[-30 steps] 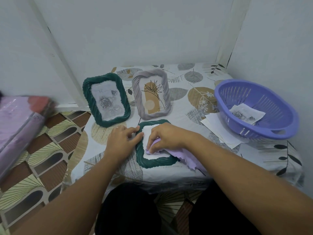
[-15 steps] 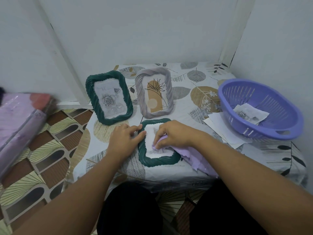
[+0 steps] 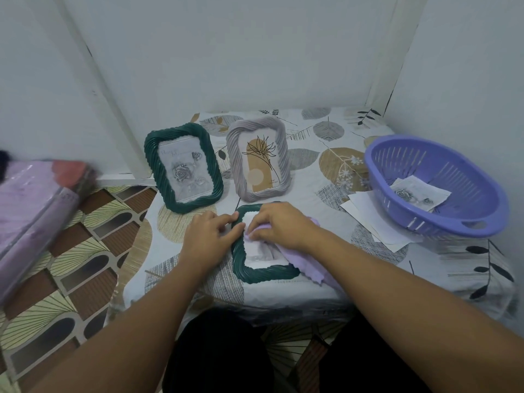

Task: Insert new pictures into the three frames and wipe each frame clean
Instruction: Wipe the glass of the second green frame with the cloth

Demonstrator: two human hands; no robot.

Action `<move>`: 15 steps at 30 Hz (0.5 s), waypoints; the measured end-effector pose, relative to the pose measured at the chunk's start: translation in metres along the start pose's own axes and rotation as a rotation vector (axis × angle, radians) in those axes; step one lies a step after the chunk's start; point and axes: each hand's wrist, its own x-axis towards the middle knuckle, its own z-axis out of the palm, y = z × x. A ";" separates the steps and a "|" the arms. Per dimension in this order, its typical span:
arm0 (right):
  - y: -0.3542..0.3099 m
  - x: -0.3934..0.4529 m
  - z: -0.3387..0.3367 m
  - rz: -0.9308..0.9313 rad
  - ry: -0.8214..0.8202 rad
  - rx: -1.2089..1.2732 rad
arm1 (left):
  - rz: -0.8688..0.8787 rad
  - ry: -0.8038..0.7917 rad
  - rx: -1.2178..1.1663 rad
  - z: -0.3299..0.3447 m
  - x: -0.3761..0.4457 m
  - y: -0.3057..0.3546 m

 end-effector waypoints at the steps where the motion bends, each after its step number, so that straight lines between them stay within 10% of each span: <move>1: -0.001 0.005 0.001 0.021 0.036 -0.033 | 0.002 0.002 -0.001 0.000 0.000 0.000; 15: 0.023 -0.008 -0.019 0.215 0.176 -0.205 | -0.006 0.002 -0.010 -0.001 0.001 0.001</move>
